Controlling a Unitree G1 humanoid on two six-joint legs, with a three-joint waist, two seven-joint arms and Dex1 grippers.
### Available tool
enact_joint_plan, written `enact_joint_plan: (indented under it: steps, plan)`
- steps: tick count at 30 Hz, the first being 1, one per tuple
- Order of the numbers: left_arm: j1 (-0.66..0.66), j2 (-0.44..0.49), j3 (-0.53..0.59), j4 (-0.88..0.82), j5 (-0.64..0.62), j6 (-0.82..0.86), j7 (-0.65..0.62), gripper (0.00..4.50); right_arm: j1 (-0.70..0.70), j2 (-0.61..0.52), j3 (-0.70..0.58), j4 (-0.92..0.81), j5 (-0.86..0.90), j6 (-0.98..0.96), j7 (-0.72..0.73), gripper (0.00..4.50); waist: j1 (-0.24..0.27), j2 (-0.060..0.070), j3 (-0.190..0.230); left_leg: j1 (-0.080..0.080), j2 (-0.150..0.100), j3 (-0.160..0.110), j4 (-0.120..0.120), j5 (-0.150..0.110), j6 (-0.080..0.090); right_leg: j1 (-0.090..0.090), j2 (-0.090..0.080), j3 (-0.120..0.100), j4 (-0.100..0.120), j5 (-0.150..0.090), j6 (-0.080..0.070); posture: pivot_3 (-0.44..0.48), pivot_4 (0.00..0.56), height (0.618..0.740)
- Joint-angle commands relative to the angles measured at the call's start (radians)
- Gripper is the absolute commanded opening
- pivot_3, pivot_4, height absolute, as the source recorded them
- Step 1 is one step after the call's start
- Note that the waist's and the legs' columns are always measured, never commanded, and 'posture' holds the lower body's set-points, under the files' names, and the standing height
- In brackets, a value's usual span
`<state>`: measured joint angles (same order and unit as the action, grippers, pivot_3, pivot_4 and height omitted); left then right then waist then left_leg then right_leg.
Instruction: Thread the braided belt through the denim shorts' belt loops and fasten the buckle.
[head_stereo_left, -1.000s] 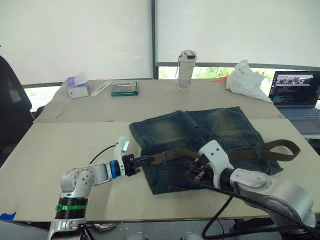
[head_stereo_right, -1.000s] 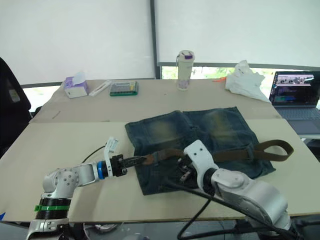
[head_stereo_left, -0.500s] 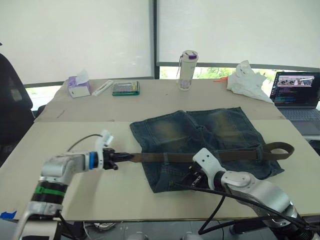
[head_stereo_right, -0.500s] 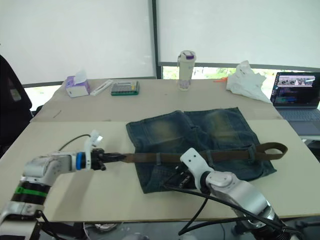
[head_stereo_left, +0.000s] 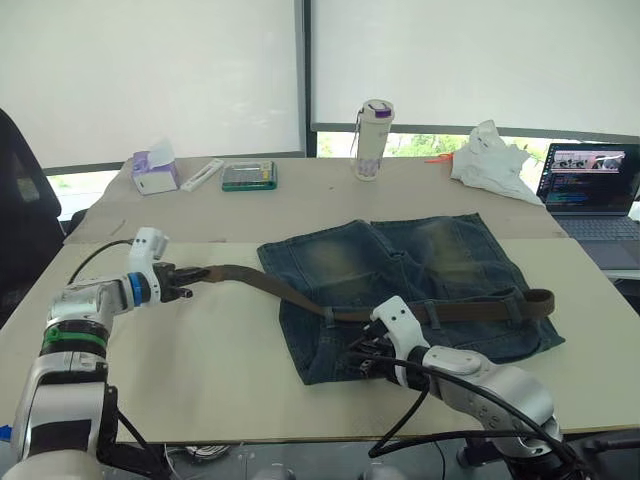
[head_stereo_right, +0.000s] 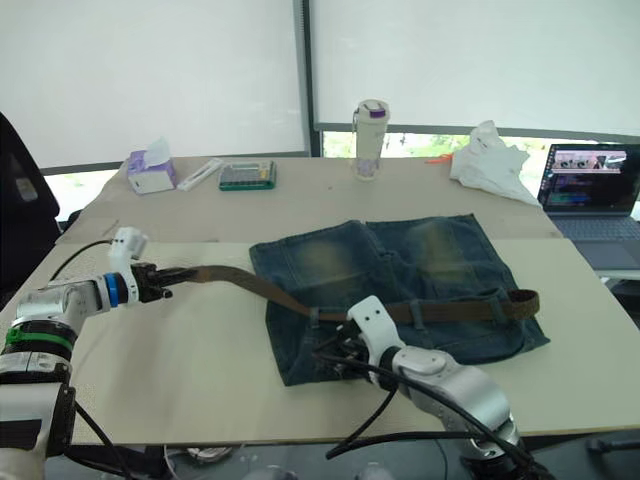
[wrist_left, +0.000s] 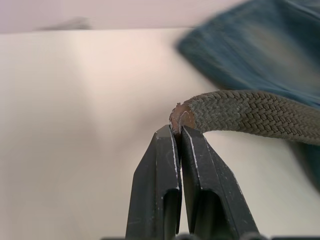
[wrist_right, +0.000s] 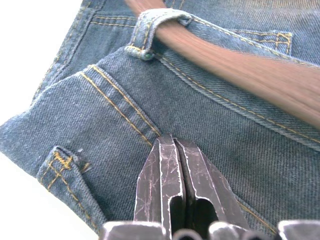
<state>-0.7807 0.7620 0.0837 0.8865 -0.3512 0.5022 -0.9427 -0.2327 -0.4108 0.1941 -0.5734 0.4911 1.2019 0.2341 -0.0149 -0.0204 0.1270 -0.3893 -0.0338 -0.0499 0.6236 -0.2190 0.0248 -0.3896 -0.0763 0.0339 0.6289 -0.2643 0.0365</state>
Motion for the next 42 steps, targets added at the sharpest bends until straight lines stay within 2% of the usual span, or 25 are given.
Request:
enact_joint_plan:
  steps: [1,6,11,13,15,19,22,24,26,29,32,33,36,39,42]
  plan:
    - [-0.027,0.047,0.024,0.063,0.055,-0.077,0.017,0.0,-0.015,0.01,-0.032,-0.009,-0.008,0.005,-0.004,0.08,0.0,0.0,0.0,0.0,0.0,0.0,0.0,0.0,0.0,0.0,0.0,0.0,0.0,0.0,0.0,0.0,0.15,0.74]
    - [-0.037,0.075,0.026,0.167,0.136,-0.176,0.129,0.0,-0.02,0.018,-0.047,0.003,-0.024,-0.006,-0.006,0.08,0.001,0.0,0.0,0.0,0.0,0.0,0.0,0.0,0.0,0.0,0.0,-0.001,0.0,0.0,0.0,0.0,0.15,0.74]
    - [-0.042,0.066,0.035,0.192,0.147,-0.204,0.08,0.0,-0.03,0.04,-0.087,-0.022,-0.017,-0.09,0.029,0.08,0.001,0.0,0.0,0.0,-0.001,0.0,0.0,0.0,0.0,0.0,0.0,-0.001,0.001,0.0,0.0,0.0,0.15,0.74]
    - [-0.03,0.067,0.064,0.17,0.112,-0.202,0.011,0.0,-0.024,0.019,-0.14,-0.082,0.015,-0.108,0.07,0.61,0.001,0.0,0.0,0.0,-0.001,0.0,0.0,0.0,0.0,0.0,0.0,-0.001,0.001,0.0,0.0,0.0,0.15,0.74]
    - [-0.021,0.064,0.132,0.107,0.017,-0.123,-0.097,0.74,-0.005,-0.015,-0.22,-0.151,0.071,-0.08,0.106,1.2,0.003,0.0,0.0,0.0,-0.001,0.0,0.0,0.0,0.0,0.0,0.0,-0.002,0.001,0.0,0.0,0.0,0.15,0.74]
    - [0.0,0.069,0.202,0.036,-0.033,-0.066,-0.096,2.03,0.03,-0.161,-0.474,-0.265,0.218,0.02,0.188,2.57,0.01,-0.001,0.0,-0.001,-0.001,-0.001,0.001,0.0,0.0,0.002,-0.001,-0.004,-0.001,0.0,0.0,0.0,0.15,0.74]
    - [0.051,0.041,0.198,-0.187,-0.147,0.124,-0.221,3.13,0.016,-0.297,-0.61,-0.238,0.23,0.071,0.204,3.65,0.01,-0.001,0.0,-0.001,-0.001,-0.001,0.002,0.0,0.0,0.002,-0.002,-0.003,0.0,0.0,0.0,0.0,0.15,0.74]
    - [0.112,0.014,0.147,-0.42,-0.247,0.285,-0.28,3.72,0.038,-0.427,-0.628,-0.193,0.212,0.075,0.253,4.27,0.012,0.0,0.001,-0.002,0.0,-0.001,0.002,0.0,0.0,0.002,-0.003,-0.003,-0.001,0.0,0.0,0.0,0.15,0.74]
    - [0.166,-0.032,0.079,-0.638,-0.307,0.382,-0.276,4.41,0.048,-0.543,-0.596,-0.109,0.161,0.055,0.28,4.3,0.013,0.001,0.001,-0.002,0.001,0.0,0.001,0.0,0.0,0.003,-0.009,0.0,-0.002,0.0,0.0,0.0,0.15,0.74]
    - [0.222,-0.089,-0.035,-0.824,-0.3,0.4,-0.26,4.41,0.036,-0.677,-0.495,0.042,0.069,-0.024,0.318,4.3,0.014,0.001,0.001,-0.002,0.0,0.002,0.002,0.0,0.0,0.003,-0.011,0.003,-0.002,0.0,0.0,0.0,0.15,0.74]
    - [0.236,-0.166,-0.12,-0.879,-0.26,0.361,-0.217,4.41,-0.011,-0.799,-0.341,0.232,-0.059,-0.177,0.399,4.3,0.005,0.003,0.001,-0.001,0.001,0.004,0.001,0.0,0.0,0.003,-0.01,0.005,-0.002,0.0,0.0,0.0,0.15,0.74]
    - [0.24,-0.192,-0.143,-0.898,-0.256,0.351,-0.207,4.41,-0.072,-0.822,-0.264,0.336,-0.107,-0.229,0.444,4.3,0.001,0.004,0.002,-0.001,0.001,0.005,0.001,0.0,0.0,0.003,-0.009,0.005,-0.002,0.0,0.0,0.0,0.15,0.74]
    - [0.25,-0.222,-0.182,-0.922,-0.24,0.34,-0.186,4.41,-0.235,-0.829,-0.081,0.596,-0.241,-0.355,0.555,4.3,-0.007,0.006,0.002,0.001,0.002,0.01,0.001,0.0,0.0,0.002,-0.001,0.006,-0.002,0.0,0.0,0.0,0.15,0.74]
    - [0.259,-0.221,-0.2,-0.912,-0.217,0.3,-0.19,4.41,-0.391,-0.758,0.012,0.839,-0.317,-0.434,0.643,4.3,-0.009,0.006,0.002,0.001,0.003,0.012,0.001,0.0,0.001,0.002,0.002,0.007,-0.002,0.0,0.0,0.0,0.15,0.74]
    - [0.236,-0.237,-0.201,-0.856,-0.179,0.27,-0.147,4.41,-0.49,-0.683,0.071,1.035,-0.358,-0.485,0.759,4.3,-0.005,0.006,0.002,0.002,0.004,0.014,0.001,-0.001,0.001,0.002,0.003,0.008,-0.001,0.0,0.0,0.0,0.15,0.74]
